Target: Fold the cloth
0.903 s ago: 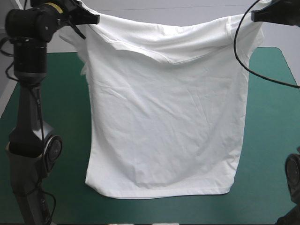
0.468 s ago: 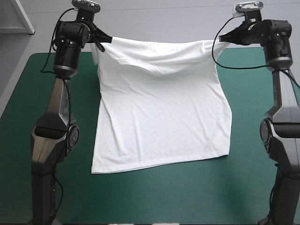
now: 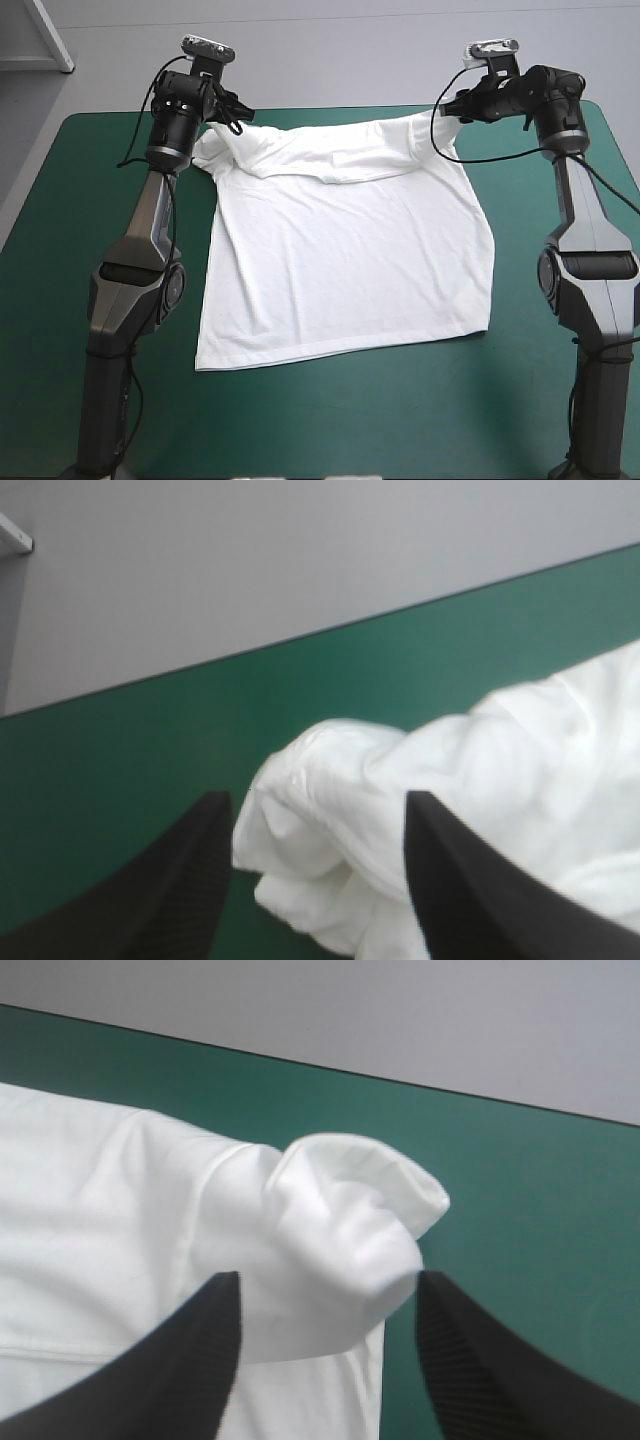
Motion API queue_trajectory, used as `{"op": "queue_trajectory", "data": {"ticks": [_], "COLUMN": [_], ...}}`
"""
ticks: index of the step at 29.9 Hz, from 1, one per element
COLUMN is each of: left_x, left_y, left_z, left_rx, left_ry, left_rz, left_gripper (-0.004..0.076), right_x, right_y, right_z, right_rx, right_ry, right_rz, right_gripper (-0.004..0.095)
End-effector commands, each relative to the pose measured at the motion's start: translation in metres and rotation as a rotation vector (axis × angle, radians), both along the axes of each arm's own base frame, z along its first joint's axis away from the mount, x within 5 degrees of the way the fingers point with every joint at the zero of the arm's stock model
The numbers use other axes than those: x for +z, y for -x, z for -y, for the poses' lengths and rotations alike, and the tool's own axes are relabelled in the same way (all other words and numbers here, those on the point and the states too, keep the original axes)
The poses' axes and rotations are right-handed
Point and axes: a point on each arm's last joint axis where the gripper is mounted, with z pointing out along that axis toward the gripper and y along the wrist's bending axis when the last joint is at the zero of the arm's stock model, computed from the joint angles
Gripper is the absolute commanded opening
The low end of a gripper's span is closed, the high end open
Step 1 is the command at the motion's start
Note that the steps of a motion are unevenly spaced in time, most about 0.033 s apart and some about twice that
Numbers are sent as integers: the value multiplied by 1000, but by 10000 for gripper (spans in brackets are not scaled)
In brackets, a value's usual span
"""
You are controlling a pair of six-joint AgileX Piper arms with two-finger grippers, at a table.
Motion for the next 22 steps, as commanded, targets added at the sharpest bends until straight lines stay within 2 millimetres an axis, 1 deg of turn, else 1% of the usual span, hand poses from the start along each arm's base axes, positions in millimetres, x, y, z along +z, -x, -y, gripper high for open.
{"op": "queue_trajectory", "data": {"ticks": [1, 2, 4, 6, 8, 9, 11, 13, 14, 15, 18, 19, 22], "left_x": [44, 43, 47, 59, 74, 79, 93, 106, 110, 112, 111, 107, 88], "left_y": [22, 26, 36, 44, 54, 59, 72, 87, 94, 100, 124, 133, 154], "left_z": [-6, -7, -10, -10, -7, -6, -4, -4, -4, -4, -10, -11, -17], "left_rx": [19, 31, 49, 42, 7, -6, -36, -59, -69, -75, -69, -64, -41], "left_ry": [16, 11, 7, 31, 83, 104, 149, 182, 196, 204, 193, 188, 178], "left_rz": [68, 23, -37, -22, -8, -4, -2, -7, -22, -36, -107, -140, -247], "left_gripper": [503, 494, 487, 475, 473, 473, 473, 473, 473, 473, 473, 473, 473], "right_x": [52, 56, 63, 70, 82, 91, 102, 108, 113, 114, 109, 106, 93], "right_y": [24, 31, 45, 58, 68, 76, 89, 105, 115, 124, 150, 159, 179], "right_z": [0, -1, -2, -2, -2, -2, -1, 2, 5, 7, 13, 14, 15], "right_rx": [-1, 7, 28, 36, 8, 4, 0, -18, -31, -45, -75, -78, -74], "right_ry": [-28, -27, -24, -19, -42, -47, -38, -4, 21, 48, 113, 123, 128], "right_rz": [69, 32, -47, -110, -102, -93, -82, -98, -96, -111, -162, -183, -250], "right_gripper": [724, 718, 693, 654, 613, 598, 586, 583, 583, 582, 582, 582, 576]}}
